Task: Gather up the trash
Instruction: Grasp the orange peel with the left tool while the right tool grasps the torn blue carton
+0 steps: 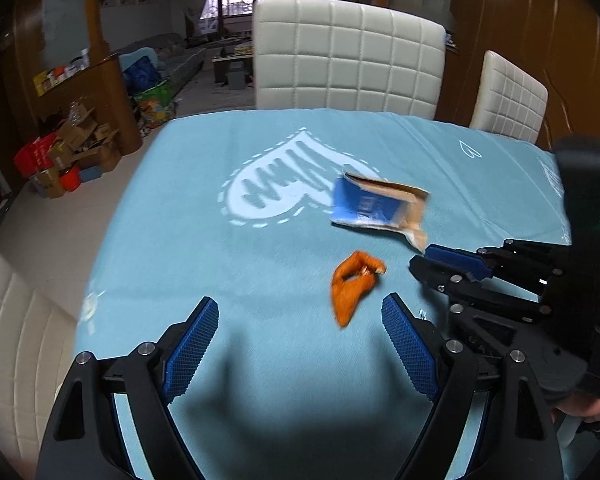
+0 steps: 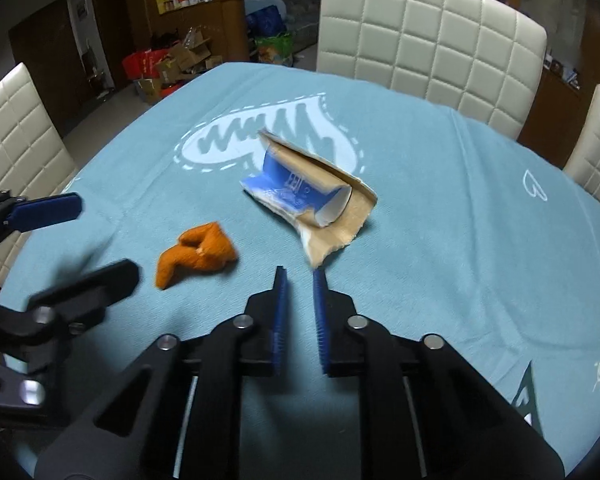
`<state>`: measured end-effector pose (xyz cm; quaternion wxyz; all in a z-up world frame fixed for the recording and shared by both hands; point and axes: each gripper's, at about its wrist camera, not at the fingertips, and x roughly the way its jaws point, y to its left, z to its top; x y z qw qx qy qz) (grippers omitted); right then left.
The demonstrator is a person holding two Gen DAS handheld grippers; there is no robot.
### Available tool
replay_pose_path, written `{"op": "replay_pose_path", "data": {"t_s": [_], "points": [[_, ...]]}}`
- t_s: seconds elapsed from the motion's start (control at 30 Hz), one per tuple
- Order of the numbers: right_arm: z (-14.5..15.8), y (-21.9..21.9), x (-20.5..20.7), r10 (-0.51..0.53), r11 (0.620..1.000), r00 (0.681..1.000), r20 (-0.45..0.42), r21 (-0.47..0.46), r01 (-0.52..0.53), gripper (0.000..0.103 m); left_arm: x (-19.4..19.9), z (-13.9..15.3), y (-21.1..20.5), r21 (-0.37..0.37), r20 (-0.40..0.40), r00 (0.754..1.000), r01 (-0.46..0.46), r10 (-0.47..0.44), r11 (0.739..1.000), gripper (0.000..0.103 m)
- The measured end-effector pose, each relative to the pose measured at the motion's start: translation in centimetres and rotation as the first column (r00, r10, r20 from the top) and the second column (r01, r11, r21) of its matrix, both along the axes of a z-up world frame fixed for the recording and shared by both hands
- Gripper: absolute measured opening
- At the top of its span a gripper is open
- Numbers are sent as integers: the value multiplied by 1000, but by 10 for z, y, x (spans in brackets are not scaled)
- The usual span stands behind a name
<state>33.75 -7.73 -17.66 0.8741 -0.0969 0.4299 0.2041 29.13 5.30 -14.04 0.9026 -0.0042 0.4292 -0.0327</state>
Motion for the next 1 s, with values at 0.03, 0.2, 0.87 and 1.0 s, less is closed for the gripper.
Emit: {"op": "replay_pose_path", "data": {"t_s": [0.03, 0.2, 0.87, 1.0], "points": [[0, -4, 2, -9, 1000, 1000, 8, 4, 9, 10, 6, -3, -3, -1, -4, 1000, 9, -9, 1000, 82], [2, -22, 11, -34, 999, 999, 4, 32, 34, 8, 26, -21, -12, -3, -37, 999, 17, -17, 1000, 82], [2, 7, 66, 70, 997, 996, 63, 20, -72, 73, 42, -25, 10, 44, 12, 1000, -27, 27, 999, 25], [0, 10, 70, 72, 996, 997, 40, 43, -74, 45, 42, -25, 13, 45, 12, 999, -38, 37, 998, 24]]}}
